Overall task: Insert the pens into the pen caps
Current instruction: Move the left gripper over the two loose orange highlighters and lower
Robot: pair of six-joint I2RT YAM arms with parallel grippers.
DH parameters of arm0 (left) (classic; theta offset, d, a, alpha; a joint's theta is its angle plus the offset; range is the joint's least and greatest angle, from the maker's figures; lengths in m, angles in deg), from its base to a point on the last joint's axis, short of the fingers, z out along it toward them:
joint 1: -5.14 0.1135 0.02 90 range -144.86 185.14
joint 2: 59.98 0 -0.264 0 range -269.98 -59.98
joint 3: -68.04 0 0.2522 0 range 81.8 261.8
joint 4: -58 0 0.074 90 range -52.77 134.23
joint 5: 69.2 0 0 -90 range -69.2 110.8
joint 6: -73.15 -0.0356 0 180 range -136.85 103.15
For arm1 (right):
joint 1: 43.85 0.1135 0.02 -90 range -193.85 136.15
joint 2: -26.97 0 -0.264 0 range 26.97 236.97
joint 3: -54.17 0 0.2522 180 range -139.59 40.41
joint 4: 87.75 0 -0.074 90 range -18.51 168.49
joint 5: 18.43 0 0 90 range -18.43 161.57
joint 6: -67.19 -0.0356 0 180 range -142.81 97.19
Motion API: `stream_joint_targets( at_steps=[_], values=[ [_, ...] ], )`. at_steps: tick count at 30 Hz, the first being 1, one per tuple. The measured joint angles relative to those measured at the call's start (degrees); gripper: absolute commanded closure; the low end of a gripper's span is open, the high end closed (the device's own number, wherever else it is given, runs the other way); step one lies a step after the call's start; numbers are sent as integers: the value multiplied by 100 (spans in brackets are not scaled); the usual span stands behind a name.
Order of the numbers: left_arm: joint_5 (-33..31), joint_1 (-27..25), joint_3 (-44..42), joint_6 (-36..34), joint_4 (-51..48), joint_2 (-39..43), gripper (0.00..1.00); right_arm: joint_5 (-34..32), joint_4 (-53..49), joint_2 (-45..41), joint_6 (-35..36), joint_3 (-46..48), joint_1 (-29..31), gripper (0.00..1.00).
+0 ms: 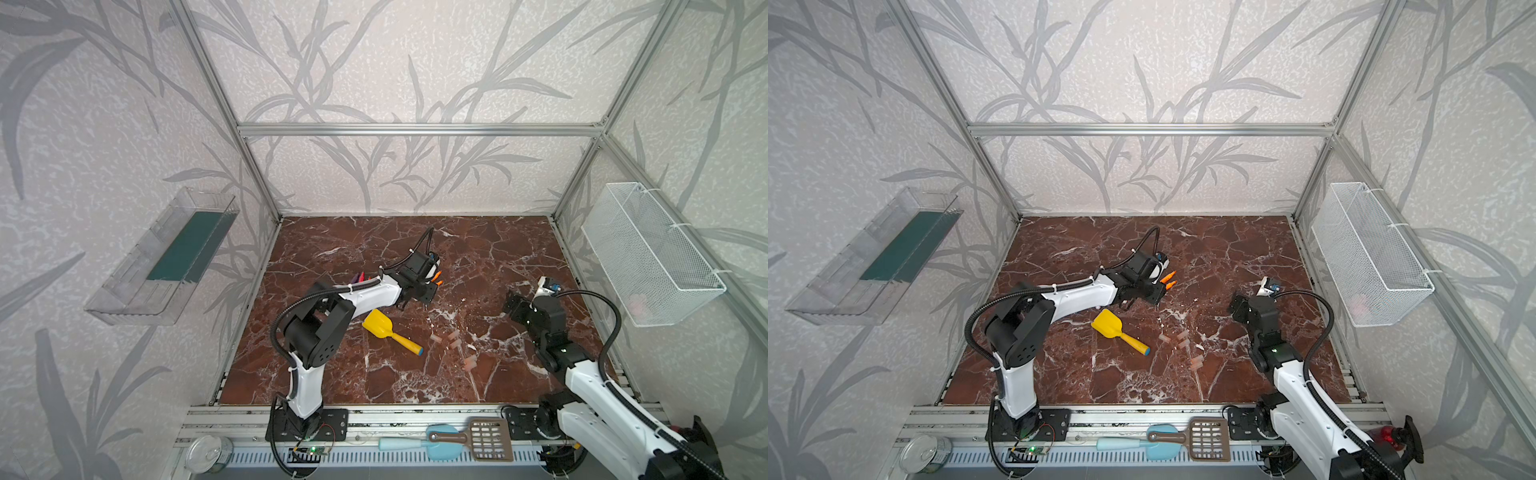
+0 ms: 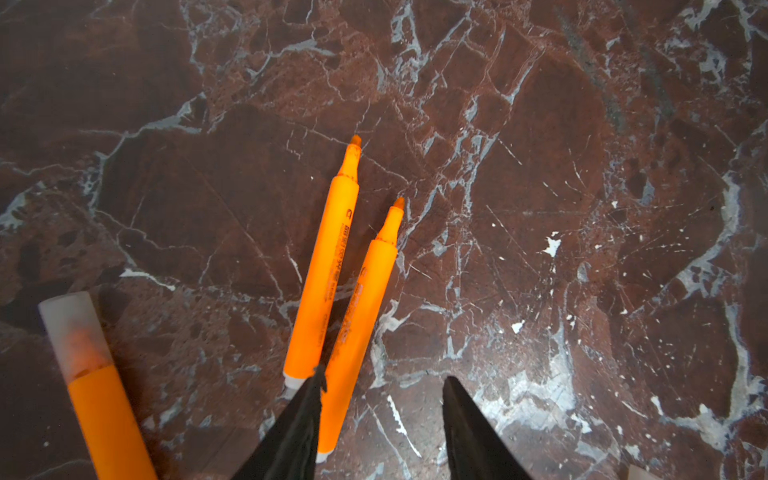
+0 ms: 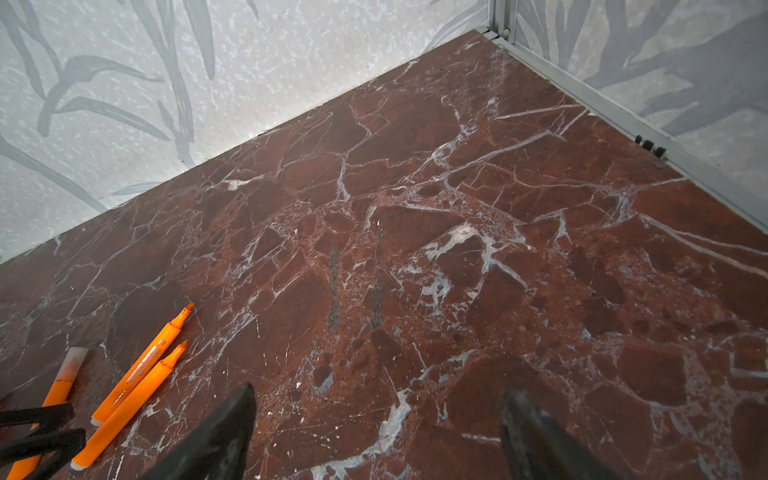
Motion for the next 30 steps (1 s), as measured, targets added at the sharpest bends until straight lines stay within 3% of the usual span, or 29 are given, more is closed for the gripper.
stream_joint_targets(
  at_steps=[30],
  values=[
    [-59,-2,168,-4,-522,-472,58,2,-2,-4,2,7,0,10]
  ],
)
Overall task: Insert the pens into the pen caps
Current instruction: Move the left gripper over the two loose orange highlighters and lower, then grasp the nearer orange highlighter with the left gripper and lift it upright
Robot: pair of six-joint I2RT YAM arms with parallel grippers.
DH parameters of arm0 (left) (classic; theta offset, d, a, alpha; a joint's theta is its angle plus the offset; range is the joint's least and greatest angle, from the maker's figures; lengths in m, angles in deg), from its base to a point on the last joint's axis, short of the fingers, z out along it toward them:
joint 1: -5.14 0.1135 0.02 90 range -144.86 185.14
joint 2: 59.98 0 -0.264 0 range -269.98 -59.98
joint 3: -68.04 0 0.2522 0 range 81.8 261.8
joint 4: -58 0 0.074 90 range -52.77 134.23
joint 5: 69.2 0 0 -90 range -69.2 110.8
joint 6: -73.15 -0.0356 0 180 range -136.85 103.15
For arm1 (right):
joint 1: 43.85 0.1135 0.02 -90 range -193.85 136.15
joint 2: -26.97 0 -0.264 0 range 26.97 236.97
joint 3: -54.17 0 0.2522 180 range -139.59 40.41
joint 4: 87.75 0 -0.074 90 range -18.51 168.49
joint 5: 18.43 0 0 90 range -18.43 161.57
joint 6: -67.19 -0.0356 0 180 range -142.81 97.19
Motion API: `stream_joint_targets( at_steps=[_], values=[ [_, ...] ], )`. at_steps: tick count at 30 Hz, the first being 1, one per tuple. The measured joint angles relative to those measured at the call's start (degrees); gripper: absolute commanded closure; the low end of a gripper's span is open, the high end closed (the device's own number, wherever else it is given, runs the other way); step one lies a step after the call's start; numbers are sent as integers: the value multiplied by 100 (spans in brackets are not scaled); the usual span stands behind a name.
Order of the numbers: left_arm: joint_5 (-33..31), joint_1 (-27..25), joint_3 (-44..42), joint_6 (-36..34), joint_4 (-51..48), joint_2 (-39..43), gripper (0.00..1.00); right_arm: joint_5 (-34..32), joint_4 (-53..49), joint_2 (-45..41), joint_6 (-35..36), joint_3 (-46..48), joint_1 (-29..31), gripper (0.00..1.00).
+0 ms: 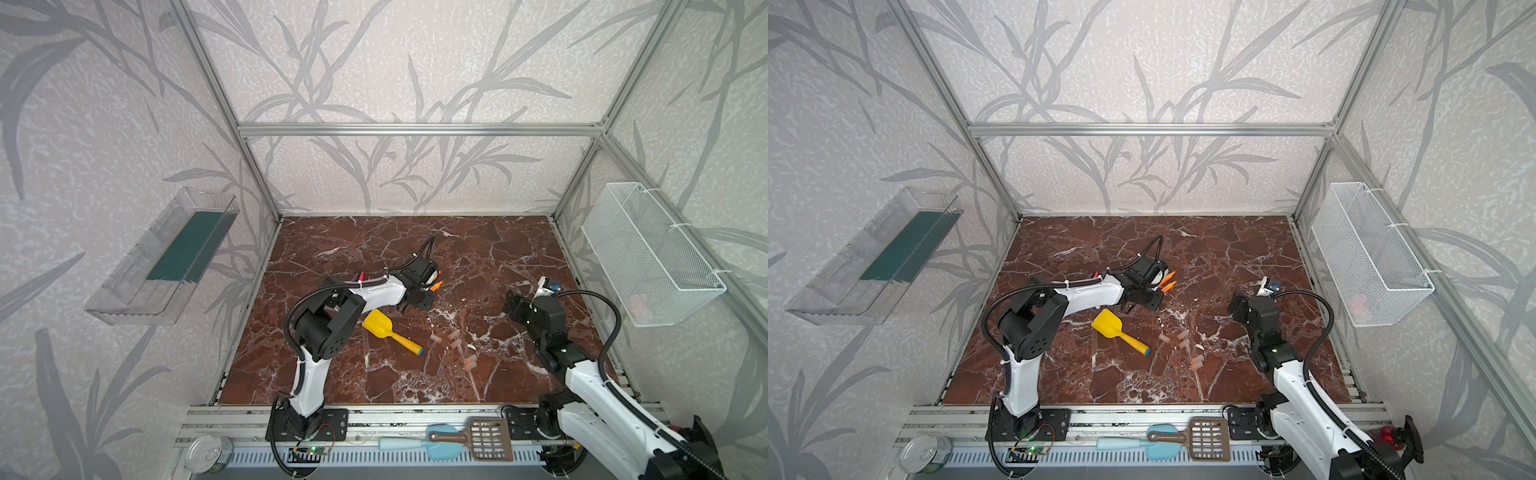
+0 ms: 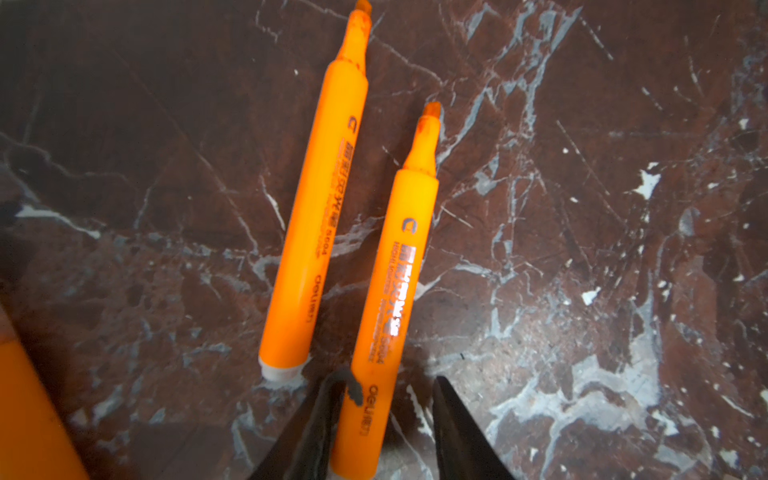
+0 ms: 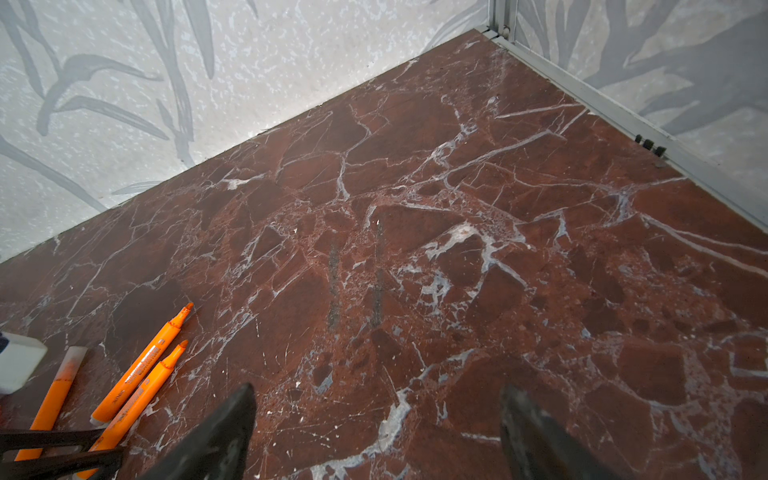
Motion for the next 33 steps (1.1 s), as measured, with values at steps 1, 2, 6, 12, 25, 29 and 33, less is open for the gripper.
stream_joint_targets(
  at_steps=[1,2,6,12,25,29,33],
  values=[
    [-44,-4,11,-2,-26,0,58,0,0,-4,0,0,0,10],
    [-87,-7,17,-13,-59,0,59,-2,0,-13,0,0,0,10],
    [-245,-39,22,-96,-129,0,60,0,0,-31,0,0,0,10],
    [-424,-122,59,-149,-245,-17,60,0,2,-31,0,2,0,10],
    [-428,-236,501,-269,-330,-326,72,0,2,-42,0,11,0,10],
    [-439,-243,501,-282,-345,-326,81,0,0,-57,-2,33,0,10],
    [-476,-245,498,-144,-356,-302,98,-2,2,-57,-2,33,0,10]
  ],
)
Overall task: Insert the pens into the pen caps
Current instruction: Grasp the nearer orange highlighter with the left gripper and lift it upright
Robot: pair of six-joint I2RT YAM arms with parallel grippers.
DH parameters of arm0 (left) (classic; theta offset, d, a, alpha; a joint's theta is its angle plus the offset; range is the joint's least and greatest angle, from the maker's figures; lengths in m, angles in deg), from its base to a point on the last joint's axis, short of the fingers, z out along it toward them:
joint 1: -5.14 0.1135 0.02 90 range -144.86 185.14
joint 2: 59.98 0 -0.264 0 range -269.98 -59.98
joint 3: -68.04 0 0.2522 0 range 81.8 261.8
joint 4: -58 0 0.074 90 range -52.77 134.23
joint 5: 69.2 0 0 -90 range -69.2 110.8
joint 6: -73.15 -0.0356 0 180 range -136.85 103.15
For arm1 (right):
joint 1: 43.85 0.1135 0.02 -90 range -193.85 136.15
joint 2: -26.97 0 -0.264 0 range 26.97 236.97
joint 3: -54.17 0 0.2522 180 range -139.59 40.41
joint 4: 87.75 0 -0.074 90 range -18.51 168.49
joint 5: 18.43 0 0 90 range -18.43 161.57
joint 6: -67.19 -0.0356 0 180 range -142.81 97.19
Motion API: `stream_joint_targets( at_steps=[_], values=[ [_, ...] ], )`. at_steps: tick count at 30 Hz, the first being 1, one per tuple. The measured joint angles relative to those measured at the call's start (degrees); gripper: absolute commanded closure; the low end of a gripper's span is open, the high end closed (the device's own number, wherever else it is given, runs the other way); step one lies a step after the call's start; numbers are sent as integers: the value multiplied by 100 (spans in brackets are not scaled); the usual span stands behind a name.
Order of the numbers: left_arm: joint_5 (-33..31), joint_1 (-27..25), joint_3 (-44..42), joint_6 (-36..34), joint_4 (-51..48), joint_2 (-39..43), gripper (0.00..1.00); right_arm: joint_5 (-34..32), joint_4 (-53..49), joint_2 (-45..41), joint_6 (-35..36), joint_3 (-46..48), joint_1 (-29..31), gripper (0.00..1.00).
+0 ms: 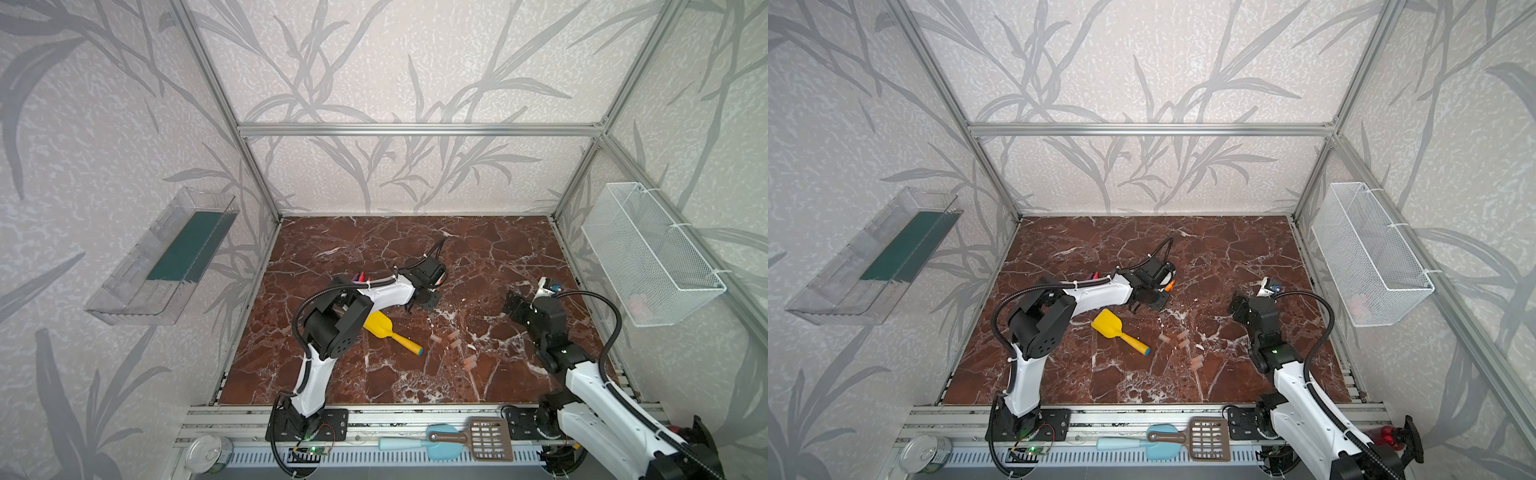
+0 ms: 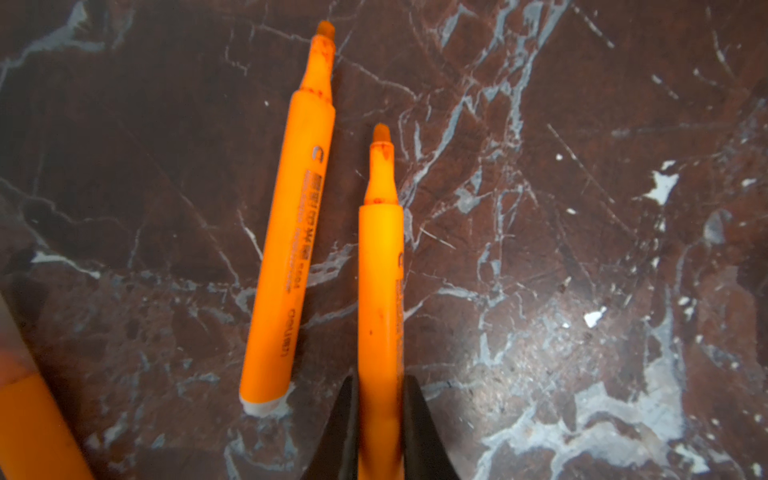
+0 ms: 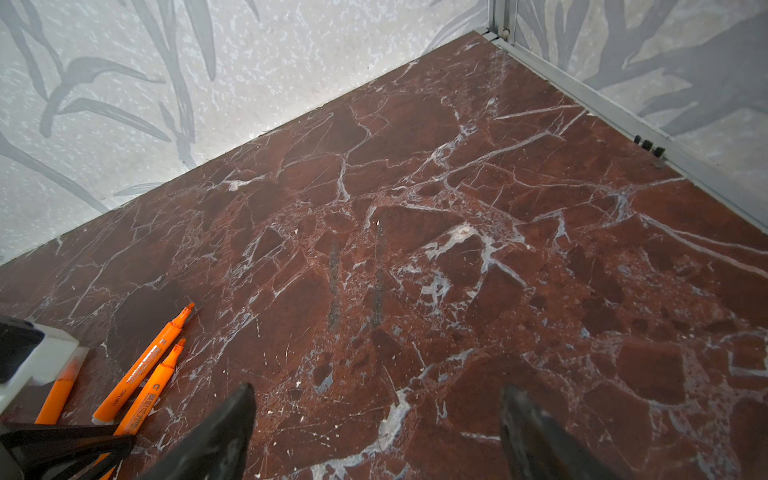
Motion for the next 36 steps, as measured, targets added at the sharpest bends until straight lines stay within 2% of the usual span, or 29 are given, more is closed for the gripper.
stream_joint_targets(
  at_steps=[7,11,16,20,26,28,31,33,36],
  values=[
    [94,11,-74,498,-319,240,100,0,2,0,0,0,0,10],
    [229,11,-72,780,-503,691,100,-4,15,-11,-4,13,0,10],
    [302,11,-245,1167,-503,1827,100,-2,22,-127,0,109,0,10],
    [339,11,-946,1475,-120,3056,100,109,-50,-382,7,116,0,10],
    [374,4,-2409,1394,774,4513,100,1012,-136,-424,-297,-17,103,13],
    [317,0,-3189,1329,1453,4933,100,1156,-127,-315,-452,-210,522,13],
    [273,-2,-4151,1224,2253,5222,100,1073,94,-74,-544,-566,1652,13],
    [280,-7,-4465,1193,2577,5165,100,942,358,223,-531,-846,2404,13],
    [402,-13,-4522,1150,2896,5058,100,951,697,782,-544,-1259,2944,17]
  ],
)
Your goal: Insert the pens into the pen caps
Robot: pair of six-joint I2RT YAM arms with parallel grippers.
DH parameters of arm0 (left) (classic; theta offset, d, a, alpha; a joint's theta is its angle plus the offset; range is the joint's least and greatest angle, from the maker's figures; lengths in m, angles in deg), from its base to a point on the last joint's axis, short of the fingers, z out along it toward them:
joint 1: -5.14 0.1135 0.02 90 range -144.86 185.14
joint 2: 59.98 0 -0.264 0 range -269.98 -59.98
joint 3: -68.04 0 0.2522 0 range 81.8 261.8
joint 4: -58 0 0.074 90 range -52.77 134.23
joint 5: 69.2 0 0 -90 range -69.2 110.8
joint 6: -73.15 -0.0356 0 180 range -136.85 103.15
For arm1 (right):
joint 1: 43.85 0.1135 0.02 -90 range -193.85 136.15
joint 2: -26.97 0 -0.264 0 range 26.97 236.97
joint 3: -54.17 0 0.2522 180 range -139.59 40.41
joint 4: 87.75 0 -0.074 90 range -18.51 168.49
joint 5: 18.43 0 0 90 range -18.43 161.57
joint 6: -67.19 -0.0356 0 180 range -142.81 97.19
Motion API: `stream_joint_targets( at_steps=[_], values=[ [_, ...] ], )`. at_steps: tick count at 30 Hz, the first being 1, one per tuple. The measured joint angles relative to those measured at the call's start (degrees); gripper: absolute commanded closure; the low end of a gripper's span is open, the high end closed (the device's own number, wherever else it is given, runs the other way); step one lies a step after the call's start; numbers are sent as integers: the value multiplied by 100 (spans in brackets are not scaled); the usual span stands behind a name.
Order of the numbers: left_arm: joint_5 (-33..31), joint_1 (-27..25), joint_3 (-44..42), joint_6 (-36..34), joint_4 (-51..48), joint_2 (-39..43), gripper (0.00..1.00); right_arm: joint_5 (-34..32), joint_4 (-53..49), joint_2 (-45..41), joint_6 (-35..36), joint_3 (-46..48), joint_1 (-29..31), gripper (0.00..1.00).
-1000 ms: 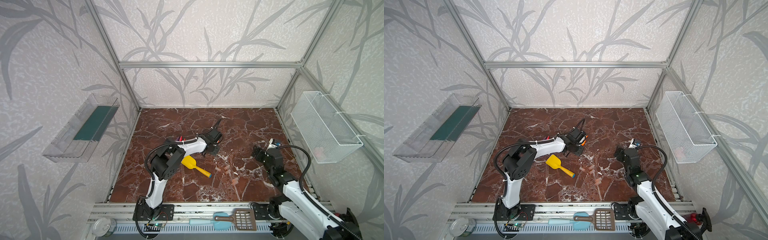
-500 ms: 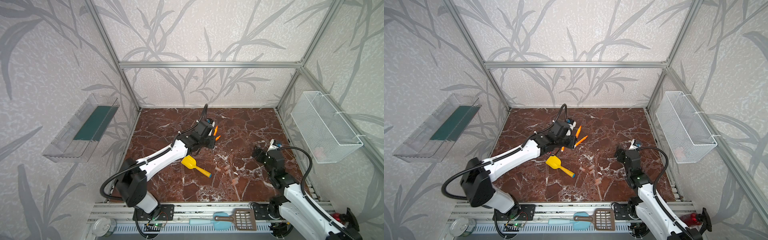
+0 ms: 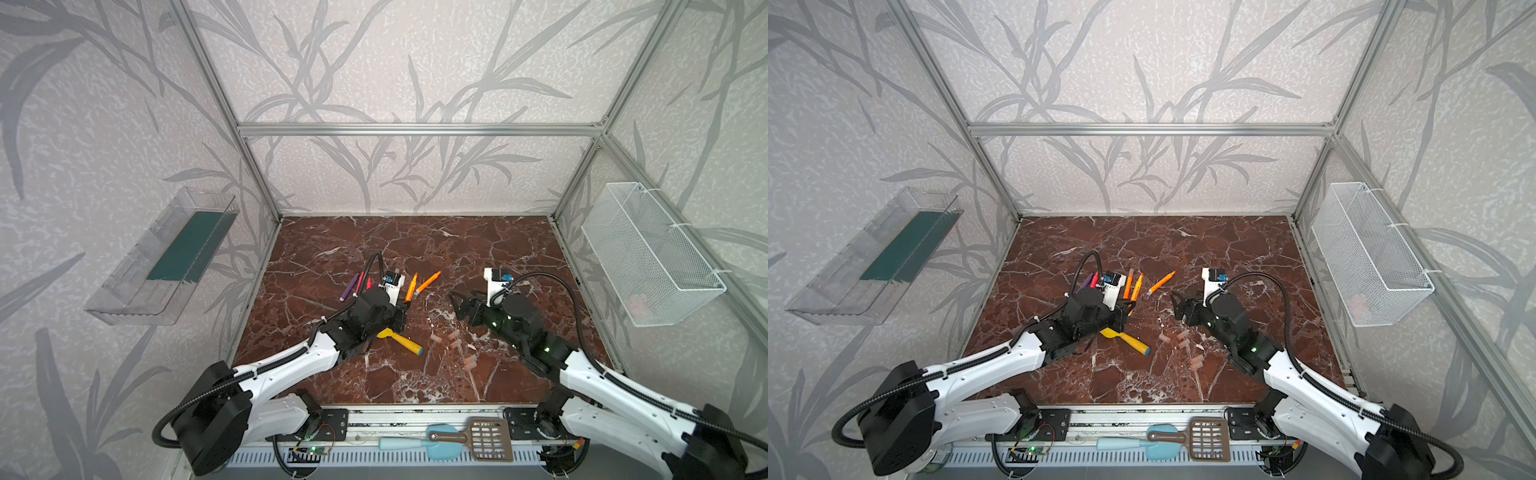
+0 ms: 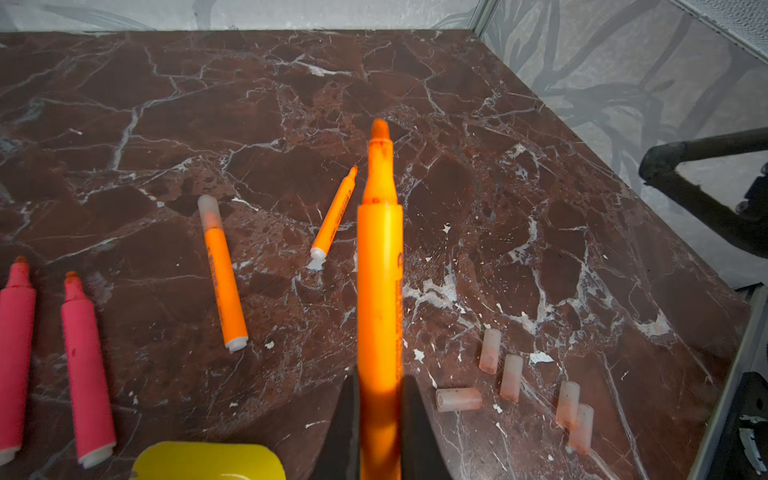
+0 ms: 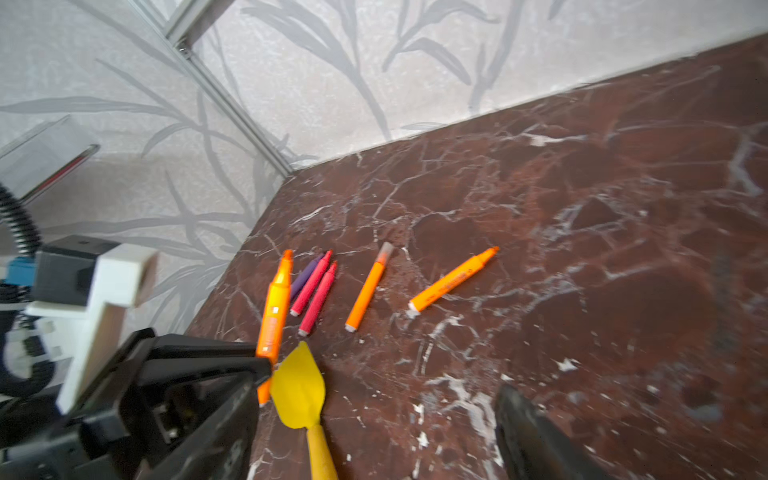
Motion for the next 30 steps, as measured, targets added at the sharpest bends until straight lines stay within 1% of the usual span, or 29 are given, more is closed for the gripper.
stream_joint_targets(
  at_steps=[4,7,10,15,25,27,30],
  values=[
    [155,-15,-24,-37,428,160,100,37,332,549,-302,-328,46,24],
    [155,-15,-85,-83,619,439,100,138,514,798,-557,-380,55,24],
    [162,-17,-85,-101,721,522,100,334,671,1054,-715,-400,87,25],
    [225,-20,-85,-101,754,450,100,544,621,1366,-728,-649,190,26],
    [673,-37,-85,-96,852,258,100,752,566,1790,-562,-1189,286,30],
    [750,-55,-85,-94,852,192,100,750,529,1801,-531,-1224,297,35],
    [892,-63,-76,-96,850,83,100,748,496,1803,-472,-1248,299,48]
  ],
)
